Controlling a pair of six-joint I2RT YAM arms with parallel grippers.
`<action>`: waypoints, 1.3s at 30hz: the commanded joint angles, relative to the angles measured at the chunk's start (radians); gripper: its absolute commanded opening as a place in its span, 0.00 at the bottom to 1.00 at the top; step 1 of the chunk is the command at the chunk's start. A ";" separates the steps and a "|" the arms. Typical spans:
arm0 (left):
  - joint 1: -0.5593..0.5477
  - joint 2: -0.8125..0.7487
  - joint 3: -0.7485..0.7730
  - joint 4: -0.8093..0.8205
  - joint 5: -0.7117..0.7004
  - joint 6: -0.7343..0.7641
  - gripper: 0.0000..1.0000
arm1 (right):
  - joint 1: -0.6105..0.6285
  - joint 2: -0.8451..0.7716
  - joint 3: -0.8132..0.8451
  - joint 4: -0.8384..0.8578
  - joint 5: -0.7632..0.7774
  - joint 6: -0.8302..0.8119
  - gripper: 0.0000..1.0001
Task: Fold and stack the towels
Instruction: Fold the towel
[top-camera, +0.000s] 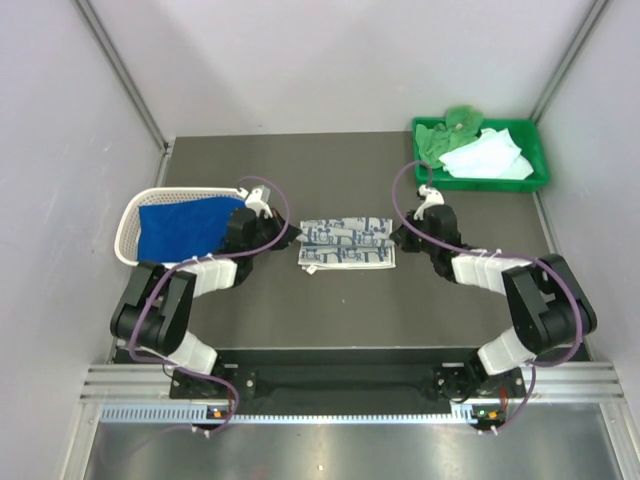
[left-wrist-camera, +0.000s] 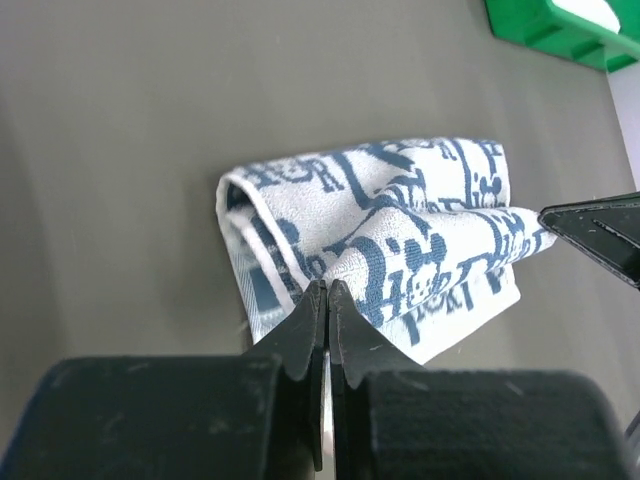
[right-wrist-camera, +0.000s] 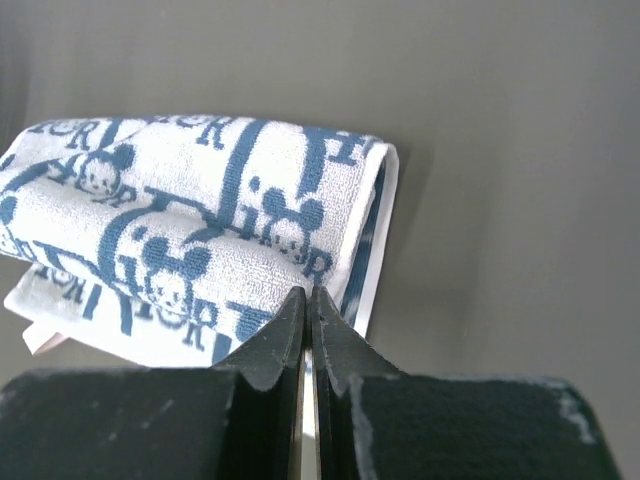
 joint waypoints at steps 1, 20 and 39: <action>-0.007 -0.060 -0.047 0.088 -0.022 0.005 0.00 | 0.025 -0.073 -0.043 0.097 0.047 0.015 0.00; -0.060 -0.133 -0.168 0.099 -0.060 0.001 0.00 | 0.045 -0.184 -0.153 0.095 0.084 0.032 0.00; -0.085 -0.331 -0.194 -0.099 -0.150 -0.012 0.38 | 0.080 -0.323 -0.205 -0.030 0.138 0.063 0.40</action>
